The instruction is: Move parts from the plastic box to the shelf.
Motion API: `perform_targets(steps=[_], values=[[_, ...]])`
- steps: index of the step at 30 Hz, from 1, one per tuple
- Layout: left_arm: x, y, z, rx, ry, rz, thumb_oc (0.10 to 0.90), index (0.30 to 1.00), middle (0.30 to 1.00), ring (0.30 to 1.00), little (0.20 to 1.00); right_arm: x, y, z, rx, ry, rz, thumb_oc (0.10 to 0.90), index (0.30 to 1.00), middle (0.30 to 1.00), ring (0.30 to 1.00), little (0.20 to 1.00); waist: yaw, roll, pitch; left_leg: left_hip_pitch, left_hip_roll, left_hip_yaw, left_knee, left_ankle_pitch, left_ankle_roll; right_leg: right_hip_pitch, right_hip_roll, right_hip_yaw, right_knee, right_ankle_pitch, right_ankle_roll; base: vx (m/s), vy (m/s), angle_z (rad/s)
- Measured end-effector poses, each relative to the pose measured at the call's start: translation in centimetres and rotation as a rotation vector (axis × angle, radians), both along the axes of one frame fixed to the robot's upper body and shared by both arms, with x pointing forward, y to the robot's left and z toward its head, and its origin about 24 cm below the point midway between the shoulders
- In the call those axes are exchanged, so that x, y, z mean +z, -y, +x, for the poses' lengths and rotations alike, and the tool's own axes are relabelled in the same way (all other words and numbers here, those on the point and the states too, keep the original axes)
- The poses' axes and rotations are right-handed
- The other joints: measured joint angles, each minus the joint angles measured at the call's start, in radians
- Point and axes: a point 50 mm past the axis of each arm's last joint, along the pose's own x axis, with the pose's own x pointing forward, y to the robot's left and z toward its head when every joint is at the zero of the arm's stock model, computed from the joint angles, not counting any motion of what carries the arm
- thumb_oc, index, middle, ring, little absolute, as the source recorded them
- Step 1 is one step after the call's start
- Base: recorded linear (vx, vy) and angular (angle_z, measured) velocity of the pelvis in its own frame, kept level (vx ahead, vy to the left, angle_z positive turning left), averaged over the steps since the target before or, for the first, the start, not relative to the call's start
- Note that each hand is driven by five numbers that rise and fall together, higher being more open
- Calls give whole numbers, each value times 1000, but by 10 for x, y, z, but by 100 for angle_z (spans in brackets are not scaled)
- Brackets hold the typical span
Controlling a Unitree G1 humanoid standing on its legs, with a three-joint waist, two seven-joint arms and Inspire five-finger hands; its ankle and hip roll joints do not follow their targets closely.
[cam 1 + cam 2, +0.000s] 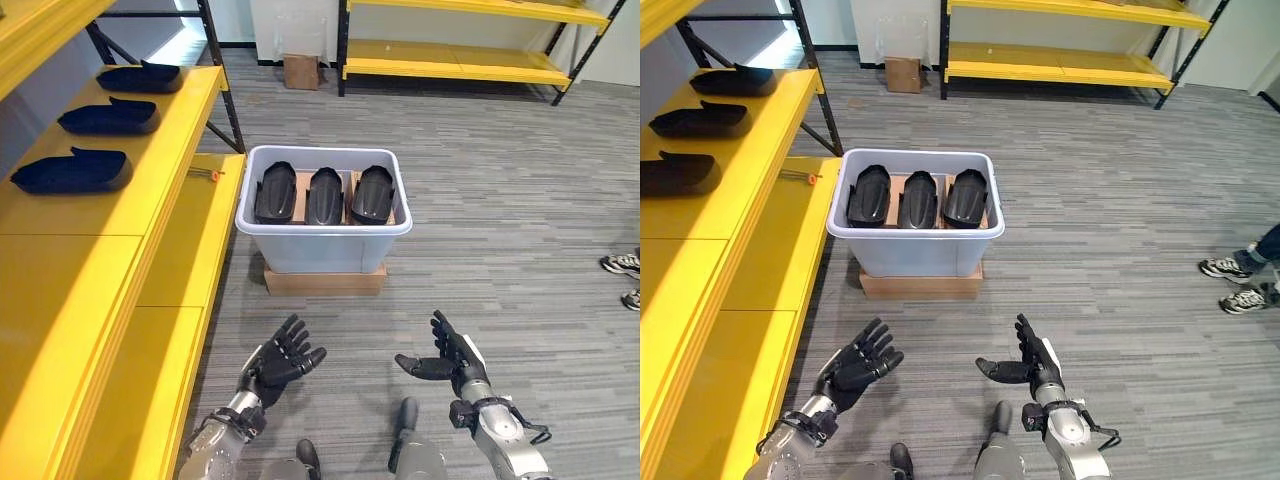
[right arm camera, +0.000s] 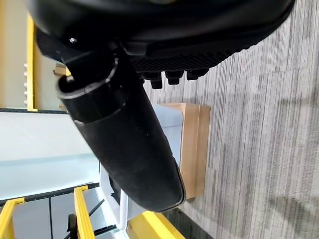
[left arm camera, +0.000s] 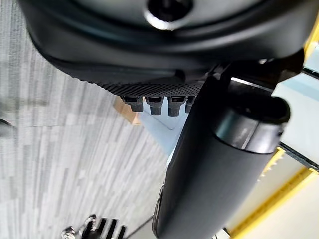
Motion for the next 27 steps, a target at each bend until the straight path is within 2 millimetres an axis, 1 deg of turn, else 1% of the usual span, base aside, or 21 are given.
perform_targets(steps=[2, 3, 5, 6, 7, 8, 11, 14, 15, 16, 17, 18, 19, 20, 21, 22, 23, 24, 25, 26, 27], values=[[-2, -7, -9, -8, -18, 20, 900, 1000, 1000, 1000, 1000, -3, -1, -4, -6, -8, -4, 900, 1000, 1000, 1000, 1000, 2, -27, 4, 37, -1, -37, 20, -25, -41, 58, 2, 9, 16, -6, 4, 651, -126, 48], [-2, -10, -10, -13, -21, 30, 900, 1000, 1000, 1000, 1000, -4, 1, -6, -22, -12, 1, 900, 1000, 1000, 1000, 1000, 1, -35, 8, 42, 9, -65, 40, -42, -69, 90, 20, 40, 12, 25, -3, 687, -129, 69], [0, -4, -11, -29, -8, 19, 900, 1000, 1000, 1000, 1000, -1, 12, -5, -56, -4, -12, 900, 1000, 1000, 1000, 1000, -20, -1, 7, 56, 50, -112, 40, -47, -78, 84, 75, 66, 92, 36, -3, 511, -91, 60], [1, -3, -12, -31, -1, 14, 900, 1000, 1000, 1000, 1000, 0, 14, -3, -55, -1, -18, 900, 1000, 1000, 1000, 1000, -26, 2, 6, 66, 66, -115, 39, -49, -79, 74, 90, 87, 134, 37, -8, 446, -102, 24], [2, 0, -12, -39, 2, 10, 900, 1000, 1000, 1000, 1000, 3, 18, -2, -51, 5, -33, 900, 1000, 1000, 1000, 1000, -26, 5, 6, 87, 82, -115, 40, -56, -89, 65, 107, 104, 188, 30, -50, 531, -151, -9], [2, 2, -11, -39, 3, 2, 900, 1000, 1000, 1000, 1000, 6, 21, 1, -41, 12, -46, 900, 1000, 1000, 1000, 1000, -28, 16, 3, 108, 104, -109, 41, -70, -92, 62, 125, 107, 229, -2, -82, 478, -148, -23], [6, 7, -4, -24, 34, -17, 900, 1000, 1000, 1000, 1000, 9, 28, 2, -29, 16, -70, 900, 1000, 1000, 1000, 1000, -42, 17, -6, 110, 137, -102, 42, -77, -108, 23, 146, 97, 346, -80, -90, 442, -169, -6], [6, 7, -4, 6, 38, -12, 900, 1000, 1000, 1000, 1000, 9, 23, 4, 6, 16, -83, 900, 1000, 1000, 1000, 1000, -37, 10, -12, 105, 154, -99, 87, -49, -135, 8, 153, 98, 399, -123, -119, 318, -137, -2], [5, 7, -5, 22, 31, -6, 900, 1000, 1000, 1000, 1000, 10, 22, 5, 18, 19, -86, 900, 1000, 1000, 1000, 1000, -33, 15, -18, 96, 161, -99, 111, -45, -132, 8, 160, 98, 402, -130, -124, 221, -141, -16], [5, 5, -5, 52, 25, 6, 900, 1000, 1000, 1000, 1000, 11, 21, 7, 32, 23, -91, 900, 1000, 1000, 1000, 1000, -27, 18, -28, 66, 172, -103, 170, -32, -145, 6, 166, 94, 413, -149, -132, 273, -217, -1], [5, 3, -3, 97, 25, 14, 900, 1000, 1000, 1000, 1000, 11, 20, 7, 38, 24, -91, 900, 1000, 1000, 1000, 1000, -28, 13, -38, 11, 190, -111, 258, -8, -165, 8, 165, 87, 413, -155, -142, 225, -188, -1], [4, -1, -6, 151, 19, 18, 900, 1000, 1000, 1000, 1000, 10, 18, 7, 44, 24, -89, 900, 1000, 1000, 1000, 1000, -10, 8, -61, -25, 196, -124, 316, 44, -200, 7, 171, 82, 408, -167, -153, 225, -164, 12], [4, -4, -4, 179, 25, 24, 900, 1000, 1000, 1000, 1000, 11, 19, 7, 46, 27, -89, 900, 1000, 1000, 1000, 1000, -9, 0, -65, -74, 202, -147, 389, 85, -210, 10, 169, 78, 405, -173, -165, 145, -30, 3], [4, -7, -3, 211, 22, 30, 900, 1000, 1000, 1000, 1000, 10, 19, 7, 44, 25, -89, 900, 1000, 1000, 1000, 1000, 7, -6, -69, -111, 205, -168, 455, 139, -201, 21, 170, 72, 390, -172, -179, 132, 18, -4], [3, -9, -4, 226, 23, 36, 900, 1000, 1000, 1000, 1000, 11, 19, 8, 43, 28, -92, 900, 1000, 1000, 1000, 1000, 24, -9, -70, -156, 195, -190, 541, 135, -194, 43, 168, 69, 357, -163, -197, 232, 76, -5], [3, -8, -6, 218, 24, 34, 900, 1000, 1000, 1000, 1000, 10, 21, 7, 33, 25, -95, 900, 1000, 1000, 1000, 1000, 23, -7, -73, -190, 142, -196, 587, 62, -179, 79, 167, 61, 315, -153, -204, 211, 81, -1], [3, -8, -7, 218, 32, 34, 900, 1000, 1000, 1000, 1000, 10, 22, 6, 32, 22, -98, 900, 1000, 1000, 1000, 1000, 24, -7, -73, -191, 114, -193, 578, 42, -162, 96, 169, 58, 296, -148, -207, 273, 163, 14], [5, -9, -10, 229, 43, 30, 900, 1000, 1000, 1000, 1000, 10, 22, 5, 32, 20, -97, 900, 1000, 1000, 1000, 1000, 28, 2, -78, -198, 74, -171, 528, 7, -124, 115, 180, 53, 268, -144, -207, 245, 205, 6], [8, -10, -13, 234, 58, 31, 900, 1000, 1000, 1000, 1000, 9, 20, 6, 31, 22, -90, 900, 1000, 1000, 1000, 1000, 29, 7, -82, -184, 57, -146, 408, -13, -93, 129, 194, 45, 241, -136, -210, 274, 237, 7], [9, -10, -13, 237, 67, 31, 900, 1000, 1000, 1000, 1000, 9, 18, 5, 31, 21, -84, 900, 1000, 1000, 1000, 1000, 30, 8, -82, -170, 49, -134, 310, -19, -85, 137, 199, 44, 227, -138, -217, 296, 222, 19], [9, -10, -11, 237, 72, 27, 900, 1000, 1000, 1000, 1000, 7, 17, 4, 28, 16, -77, 900, 1000, 1000, 1000, 1000, 31, 5, -80, -159, 38, -139, 143, -13, -85, 153, 202, 45, 198, -135, -218, 267, 168, 21]])
